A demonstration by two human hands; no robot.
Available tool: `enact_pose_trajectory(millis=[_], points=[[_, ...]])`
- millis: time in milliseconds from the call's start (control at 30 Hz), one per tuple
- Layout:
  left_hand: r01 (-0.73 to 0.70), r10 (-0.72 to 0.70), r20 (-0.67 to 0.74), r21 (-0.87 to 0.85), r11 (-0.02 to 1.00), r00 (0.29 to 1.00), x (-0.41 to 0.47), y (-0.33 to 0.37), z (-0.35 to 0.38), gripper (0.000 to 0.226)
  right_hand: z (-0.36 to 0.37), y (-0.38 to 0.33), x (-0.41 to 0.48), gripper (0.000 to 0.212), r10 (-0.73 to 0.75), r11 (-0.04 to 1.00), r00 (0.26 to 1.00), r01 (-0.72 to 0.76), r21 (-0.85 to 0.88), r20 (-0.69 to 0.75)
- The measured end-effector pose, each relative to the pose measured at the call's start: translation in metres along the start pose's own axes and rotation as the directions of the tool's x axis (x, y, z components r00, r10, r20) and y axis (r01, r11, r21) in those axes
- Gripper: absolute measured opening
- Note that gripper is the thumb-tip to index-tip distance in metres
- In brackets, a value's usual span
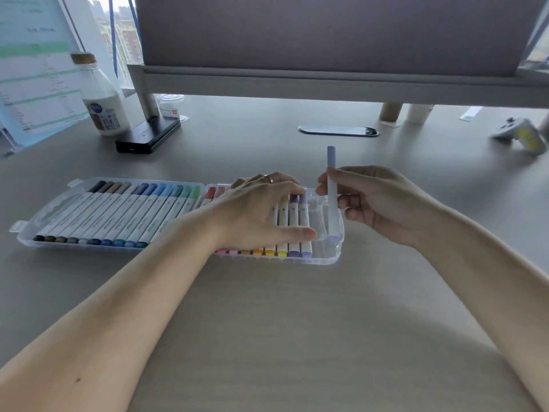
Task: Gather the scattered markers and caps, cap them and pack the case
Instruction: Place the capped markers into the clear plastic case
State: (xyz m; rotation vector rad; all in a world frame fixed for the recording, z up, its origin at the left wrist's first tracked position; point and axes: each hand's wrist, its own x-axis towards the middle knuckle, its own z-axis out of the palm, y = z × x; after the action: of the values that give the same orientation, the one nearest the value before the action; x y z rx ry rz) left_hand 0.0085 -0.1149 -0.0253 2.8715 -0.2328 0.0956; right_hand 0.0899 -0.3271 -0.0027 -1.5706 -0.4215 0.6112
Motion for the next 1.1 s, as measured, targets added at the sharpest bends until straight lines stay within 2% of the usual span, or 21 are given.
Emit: enact_pose_trajectory(millis=[133, 233, 333, 433, 533, 633, 800, 1100], points=[[0.004, -0.008, -0.076, -0.044, 0.999, 0.997, -0.001, 0.004, -0.001, 0.074, -0.001, 0.002, 0.002, 0.023, -0.004, 1.0, 1.0, 0.003, 0.03, 0.03], [0.007, -0.024, -0.199, -0.087, 0.996, 0.98, -0.001, 0.005, -0.002, 0.063, -0.001, 0.002, 0.003, 0.025, 0.006, 0.996, 0.999, -0.011, 0.094, 0.049], [-0.005, -0.027, -0.289, -0.111, 0.994, 0.957, -0.001, 0.006, -0.003, 0.061, -0.001, 0.005, 0.003, 0.026, 0.019, 0.995, 0.997, -0.026, 0.1, 0.071], [-0.019, -0.025, -0.317, -0.132, 0.991, 0.948, -0.003, 0.007, -0.003, 0.059, -0.001, 0.006, 0.004, 0.028, 0.025, 0.996, 0.997, -0.032, 0.085, 0.078], [-0.046, -0.005, -0.317, -0.152, 0.987, 0.948, -0.005, 0.009, -0.003, 0.066, -0.001, 0.005, 0.003, 0.028, 0.025, 0.995, 0.996, -0.033, 0.09, 0.083], [-0.079, 0.037, -0.283, -0.14, 0.987, 0.959, -0.007, 0.014, -0.003, 0.087, 0.003, 0.003, 0.0, 0.027, 0.025, 0.998, 0.997, -0.029, 0.063, 0.067], [-0.104, 0.069, -0.226, -0.148, 0.983, 0.972, -0.006, 0.018, -0.001, 0.118, 0.011, 0.002, -0.002, 0.025, -0.013, 0.991, 1.0, 0.013, -0.133, 0.004], [-0.094, 0.076, -0.186, -0.095, 0.991, 0.98, -0.004, 0.018, 0.001, 0.115, 0.015, 0.006, -0.001, 0.024, -0.061, 0.949, 0.998, 0.048, -0.311, -0.033]])
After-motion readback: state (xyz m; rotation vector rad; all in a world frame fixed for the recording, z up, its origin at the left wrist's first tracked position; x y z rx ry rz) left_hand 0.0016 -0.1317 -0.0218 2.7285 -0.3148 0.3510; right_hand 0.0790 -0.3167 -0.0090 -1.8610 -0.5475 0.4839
